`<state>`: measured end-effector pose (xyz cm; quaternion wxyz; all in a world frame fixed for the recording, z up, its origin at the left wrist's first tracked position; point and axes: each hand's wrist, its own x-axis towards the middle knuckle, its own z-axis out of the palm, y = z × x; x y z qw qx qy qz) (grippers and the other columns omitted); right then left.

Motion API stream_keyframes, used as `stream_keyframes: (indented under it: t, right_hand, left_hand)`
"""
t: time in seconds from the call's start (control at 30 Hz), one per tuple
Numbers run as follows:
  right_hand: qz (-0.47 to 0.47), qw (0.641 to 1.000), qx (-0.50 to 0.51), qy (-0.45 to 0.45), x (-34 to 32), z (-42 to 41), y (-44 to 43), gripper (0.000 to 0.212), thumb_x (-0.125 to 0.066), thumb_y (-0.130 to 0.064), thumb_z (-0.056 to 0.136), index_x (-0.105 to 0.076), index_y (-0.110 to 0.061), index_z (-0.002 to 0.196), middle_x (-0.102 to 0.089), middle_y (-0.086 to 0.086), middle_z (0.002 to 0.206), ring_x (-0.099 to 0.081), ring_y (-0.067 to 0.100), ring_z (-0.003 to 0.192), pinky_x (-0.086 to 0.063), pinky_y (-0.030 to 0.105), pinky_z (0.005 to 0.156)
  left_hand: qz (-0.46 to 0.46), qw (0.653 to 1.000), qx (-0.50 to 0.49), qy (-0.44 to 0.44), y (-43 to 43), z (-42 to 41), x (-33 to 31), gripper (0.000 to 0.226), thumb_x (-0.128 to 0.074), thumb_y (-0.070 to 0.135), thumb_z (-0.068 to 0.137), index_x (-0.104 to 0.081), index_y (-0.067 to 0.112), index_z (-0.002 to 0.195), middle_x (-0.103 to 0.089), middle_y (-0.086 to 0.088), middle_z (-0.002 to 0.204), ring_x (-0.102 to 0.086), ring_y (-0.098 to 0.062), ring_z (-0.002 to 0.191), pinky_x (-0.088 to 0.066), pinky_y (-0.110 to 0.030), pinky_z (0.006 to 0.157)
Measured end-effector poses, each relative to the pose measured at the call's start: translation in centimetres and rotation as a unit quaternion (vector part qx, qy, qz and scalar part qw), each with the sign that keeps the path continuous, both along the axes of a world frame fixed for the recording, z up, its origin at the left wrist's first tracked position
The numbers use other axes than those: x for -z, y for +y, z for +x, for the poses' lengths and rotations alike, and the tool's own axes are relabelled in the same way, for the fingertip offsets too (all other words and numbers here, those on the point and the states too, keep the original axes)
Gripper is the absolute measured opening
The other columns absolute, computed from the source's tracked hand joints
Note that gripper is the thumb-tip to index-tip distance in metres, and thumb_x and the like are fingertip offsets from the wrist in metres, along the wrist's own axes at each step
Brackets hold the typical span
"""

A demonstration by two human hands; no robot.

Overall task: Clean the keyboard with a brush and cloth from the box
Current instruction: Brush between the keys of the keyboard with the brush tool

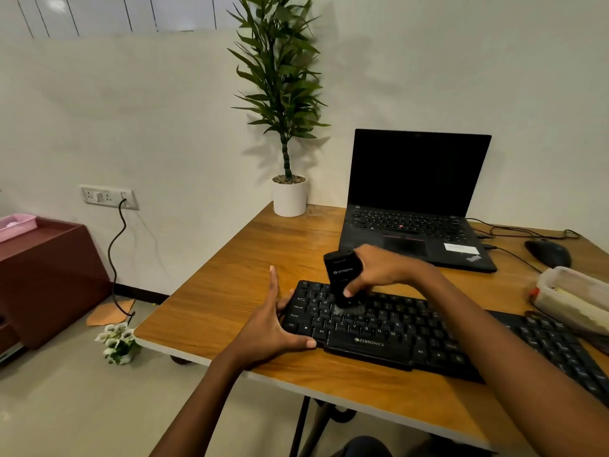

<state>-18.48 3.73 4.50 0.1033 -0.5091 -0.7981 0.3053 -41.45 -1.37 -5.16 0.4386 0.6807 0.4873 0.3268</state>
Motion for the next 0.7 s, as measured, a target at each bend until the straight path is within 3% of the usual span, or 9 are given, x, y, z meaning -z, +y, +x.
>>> stream_keyframes:
  t: [0.07,0.17,0.37,0.43,0.57,0.7]
  right_hand:
    - [0.017,0.998,0.007,0.054,-0.1,-2.0,0.6,0.045,-0.076,-0.009,0.072,-0.049,-0.012,0.108,-0.060,-0.001,0.094,-0.061,0.018,0.088,-0.055,0.027,0.069]
    - [0.037,0.989,0.040,0.140,1.6,-4.1,0.9,0.044,-0.076,-0.015,0.073,-0.050,-0.016,0.108,-0.057,-0.009,0.089,-0.058,0.010,0.084,-0.049,0.019,0.067]
    - [-0.041,0.997,0.024,0.054,0.4,2.1,0.9,0.039,-0.073,-0.003,0.075,-0.051,-0.010,0.106,-0.062,0.004,0.094,-0.064,0.018,0.084,-0.057,0.025,0.067]
    - [-0.018,0.999,0.017,0.040,-0.4,1.1,1.4,0.037,-0.072,-0.003,0.074,-0.051,-0.010,0.105,-0.061,0.003,0.093,-0.064,0.022,0.088,-0.057,0.027,0.067]
    - [0.041,0.986,0.065,0.148,1.5,-3.5,2.6,0.045,-0.075,-0.009,0.073,-0.051,-0.011,0.111,-0.061,0.003,0.099,-0.061,0.021,0.092,-0.057,0.029,0.070]
    - [0.028,0.990,0.078,0.118,2.7,-0.6,2.5,0.045,-0.075,-0.008,0.073,-0.050,-0.008,0.111,-0.061,0.007,0.102,-0.063,0.023,0.093,-0.057,0.029,0.072]
  left_hand:
    - [-0.002,1.000,0.002,0.003,-0.1,0.1,-0.1,0.143,-0.086,0.029,0.060,0.033,0.037,0.139,-0.033,0.005,0.150,-0.034,-0.009,0.136,-0.027,-0.005,0.095]
    - [-0.003,1.000,0.004,0.002,-0.1,0.1,-0.2,0.143,-0.086,0.031,0.059,0.033,0.038,0.138,-0.033,0.004,0.150,-0.035,-0.009,0.135,-0.031,-0.002,0.091]
    - [0.005,1.000,0.009,0.007,0.0,0.0,-0.2,0.145,-0.085,0.036,0.055,0.033,0.036,0.139,-0.033,0.005,0.150,-0.033,-0.010,0.137,-0.025,-0.015,0.102]
    - [0.001,1.000,0.005,0.007,0.0,0.1,-0.1,0.145,-0.086,0.037,0.055,0.032,0.038,0.139,-0.035,0.006,0.149,-0.034,-0.008,0.136,-0.026,-0.011,0.100]
    - [-0.003,1.000,0.004,0.014,-0.2,0.1,-0.3,0.143,-0.086,0.037,0.056,0.032,0.038,0.139,-0.036,0.008,0.148,-0.034,0.003,0.128,-0.027,0.003,0.089]
    - [0.002,1.000,0.006,0.012,-0.1,0.0,-0.2,0.143,-0.085,0.036,0.056,0.031,0.037,0.140,-0.035,0.004,0.149,-0.030,0.005,0.125,-0.025,0.009,0.084]
